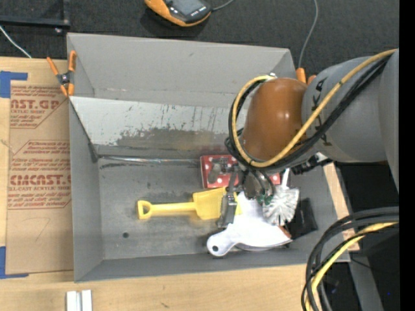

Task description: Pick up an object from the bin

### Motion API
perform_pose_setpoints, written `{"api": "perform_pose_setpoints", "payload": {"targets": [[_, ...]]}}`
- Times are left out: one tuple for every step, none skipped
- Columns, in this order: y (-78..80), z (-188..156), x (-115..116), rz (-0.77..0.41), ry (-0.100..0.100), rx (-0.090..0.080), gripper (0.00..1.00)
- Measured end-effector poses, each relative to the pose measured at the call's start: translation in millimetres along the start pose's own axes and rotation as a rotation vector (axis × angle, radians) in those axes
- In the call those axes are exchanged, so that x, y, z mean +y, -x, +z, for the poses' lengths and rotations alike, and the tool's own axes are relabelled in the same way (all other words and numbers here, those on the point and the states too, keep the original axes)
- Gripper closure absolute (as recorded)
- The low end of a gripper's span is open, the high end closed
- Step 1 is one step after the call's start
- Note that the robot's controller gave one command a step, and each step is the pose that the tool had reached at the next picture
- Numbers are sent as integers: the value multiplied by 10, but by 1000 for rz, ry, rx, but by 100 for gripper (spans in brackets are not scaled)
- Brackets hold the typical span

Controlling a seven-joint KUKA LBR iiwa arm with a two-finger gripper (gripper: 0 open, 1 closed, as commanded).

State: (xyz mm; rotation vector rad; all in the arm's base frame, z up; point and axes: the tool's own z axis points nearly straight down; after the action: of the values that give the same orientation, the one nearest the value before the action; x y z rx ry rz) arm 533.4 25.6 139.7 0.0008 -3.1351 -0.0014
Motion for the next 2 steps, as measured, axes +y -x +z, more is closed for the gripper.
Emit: {"api": "perform_pose_setpoints", "payload": {"targets": [[16,-46,-1,0,0,-7,0],[46,671,-197,-46,2,-8,0]]}}
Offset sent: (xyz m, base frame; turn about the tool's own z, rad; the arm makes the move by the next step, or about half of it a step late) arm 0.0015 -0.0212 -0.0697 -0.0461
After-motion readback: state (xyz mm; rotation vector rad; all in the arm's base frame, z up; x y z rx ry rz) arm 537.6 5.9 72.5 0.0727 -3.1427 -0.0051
